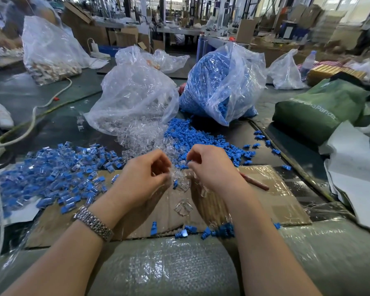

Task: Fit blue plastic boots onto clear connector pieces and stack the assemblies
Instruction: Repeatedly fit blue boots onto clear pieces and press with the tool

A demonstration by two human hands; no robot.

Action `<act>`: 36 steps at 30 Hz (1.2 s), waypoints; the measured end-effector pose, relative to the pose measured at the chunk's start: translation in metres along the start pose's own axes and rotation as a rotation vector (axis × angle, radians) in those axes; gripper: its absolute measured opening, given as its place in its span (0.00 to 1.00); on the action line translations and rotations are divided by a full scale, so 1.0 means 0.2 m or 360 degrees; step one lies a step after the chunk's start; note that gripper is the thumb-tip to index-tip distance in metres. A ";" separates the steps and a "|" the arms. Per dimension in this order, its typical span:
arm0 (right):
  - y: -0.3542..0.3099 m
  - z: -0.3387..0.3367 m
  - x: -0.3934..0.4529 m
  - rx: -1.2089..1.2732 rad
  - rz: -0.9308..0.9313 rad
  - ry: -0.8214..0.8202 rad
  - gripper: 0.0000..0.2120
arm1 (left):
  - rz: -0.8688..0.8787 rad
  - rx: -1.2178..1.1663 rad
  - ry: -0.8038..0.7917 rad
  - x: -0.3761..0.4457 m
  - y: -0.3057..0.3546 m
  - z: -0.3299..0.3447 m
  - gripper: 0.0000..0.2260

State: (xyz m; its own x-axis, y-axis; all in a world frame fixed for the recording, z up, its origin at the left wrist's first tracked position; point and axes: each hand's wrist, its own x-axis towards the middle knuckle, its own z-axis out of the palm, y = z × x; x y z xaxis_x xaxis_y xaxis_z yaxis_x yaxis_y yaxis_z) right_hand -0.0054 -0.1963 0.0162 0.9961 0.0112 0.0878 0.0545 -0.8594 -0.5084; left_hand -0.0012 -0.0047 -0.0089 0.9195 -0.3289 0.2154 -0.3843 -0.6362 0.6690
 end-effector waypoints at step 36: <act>-0.06 -0.03 -0.06 0.1107 -0.0452 -0.0133 0.02 | -0.0311 -0.1626 -0.0043 -0.04 0.06 -0.11 0.15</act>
State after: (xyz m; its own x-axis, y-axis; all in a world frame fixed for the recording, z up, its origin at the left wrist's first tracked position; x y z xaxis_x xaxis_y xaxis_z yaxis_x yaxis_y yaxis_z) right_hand -0.0182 -0.1899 0.0268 0.9377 0.2465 0.2449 0.3137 -0.2973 -0.9018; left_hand -0.0121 0.0064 0.0132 0.9512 -0.3071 0.0309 0.0360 0.2098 0.9771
